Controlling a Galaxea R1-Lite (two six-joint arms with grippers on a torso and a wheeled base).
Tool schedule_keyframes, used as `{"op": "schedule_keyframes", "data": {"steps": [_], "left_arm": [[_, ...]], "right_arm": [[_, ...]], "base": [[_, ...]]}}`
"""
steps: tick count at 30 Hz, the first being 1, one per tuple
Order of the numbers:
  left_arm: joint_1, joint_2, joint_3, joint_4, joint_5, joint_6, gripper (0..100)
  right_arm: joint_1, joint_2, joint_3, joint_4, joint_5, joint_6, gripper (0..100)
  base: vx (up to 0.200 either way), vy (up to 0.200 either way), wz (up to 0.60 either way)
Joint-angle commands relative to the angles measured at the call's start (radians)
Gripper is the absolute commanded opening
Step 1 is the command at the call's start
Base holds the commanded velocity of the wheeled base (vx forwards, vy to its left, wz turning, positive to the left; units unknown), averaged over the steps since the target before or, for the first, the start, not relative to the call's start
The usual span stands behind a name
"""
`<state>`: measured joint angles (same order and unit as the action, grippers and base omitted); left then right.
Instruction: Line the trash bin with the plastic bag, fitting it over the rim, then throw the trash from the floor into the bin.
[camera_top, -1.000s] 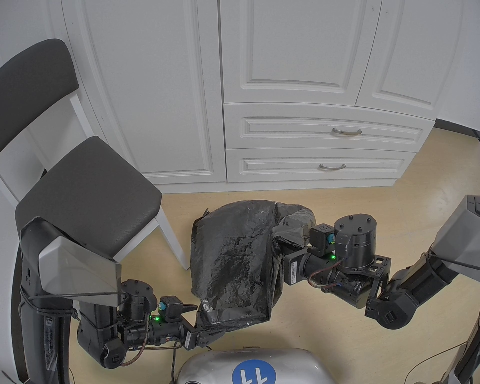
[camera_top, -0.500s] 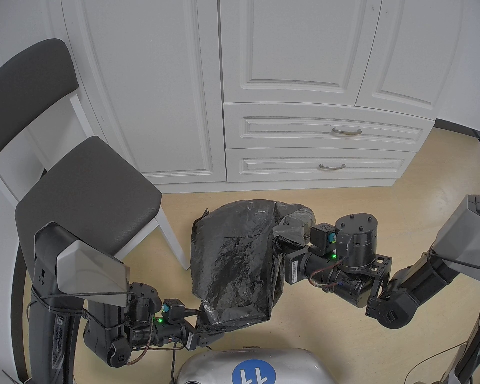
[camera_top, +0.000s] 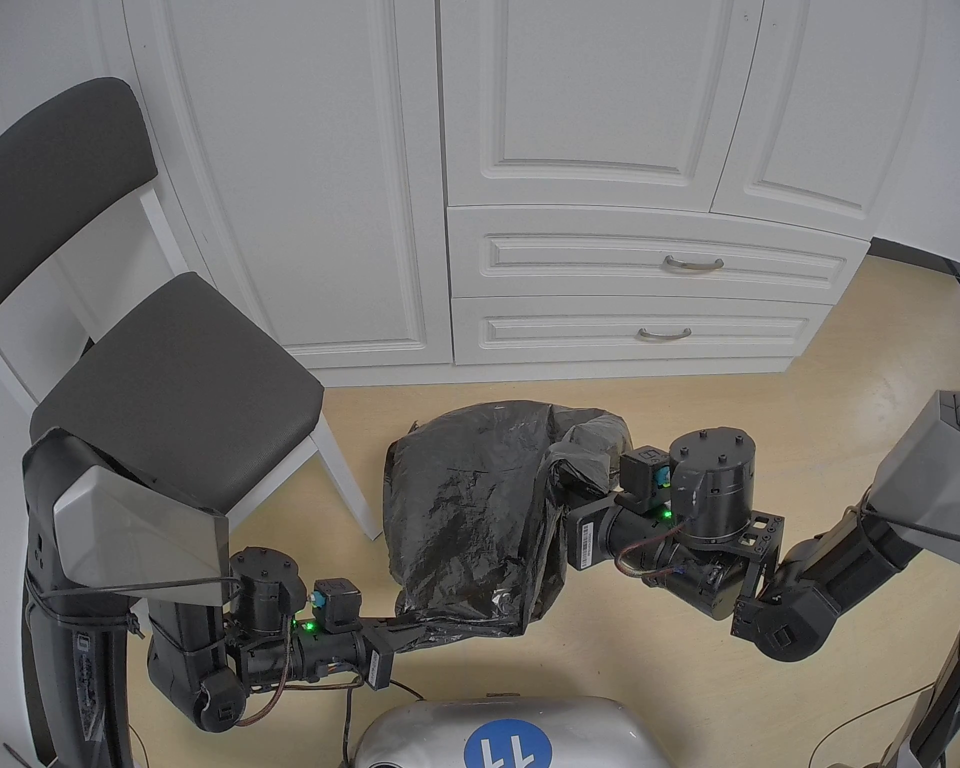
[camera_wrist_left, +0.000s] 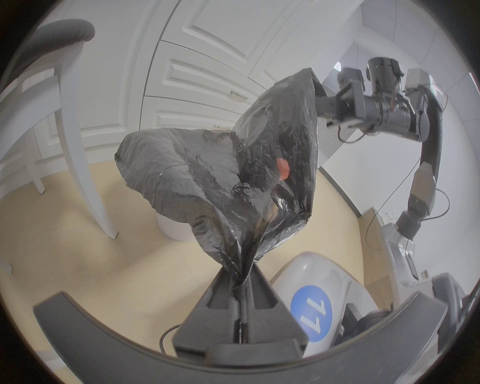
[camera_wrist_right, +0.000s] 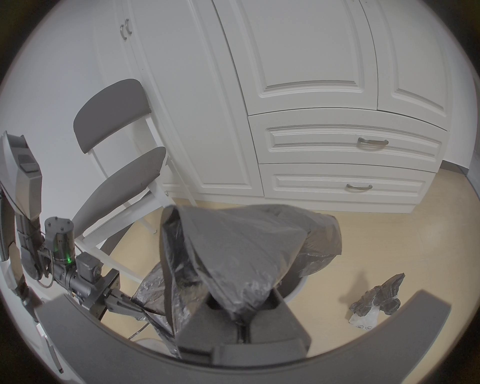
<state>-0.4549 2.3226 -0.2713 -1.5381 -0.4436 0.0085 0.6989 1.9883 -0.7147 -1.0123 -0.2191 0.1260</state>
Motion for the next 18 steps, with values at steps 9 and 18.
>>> {"op": "schedule_keyframes", "data": {"steps": [9,18], "left_arm": [[-0.051,-0.084,-0.062,0.001,0.056,-0.180,0],[-0.079,-0.020,-0.112,0.001,0.180,-0.193,100]], "right_arm": [[0.080,0.032,0.027,-0.003,-0.002,0.001,0],[0.122,0.076,0.052,-0.043,0.001,0.000,0]], "base": [[0.000,0.000,0.00],[0.000,0.000,0.00]]}}
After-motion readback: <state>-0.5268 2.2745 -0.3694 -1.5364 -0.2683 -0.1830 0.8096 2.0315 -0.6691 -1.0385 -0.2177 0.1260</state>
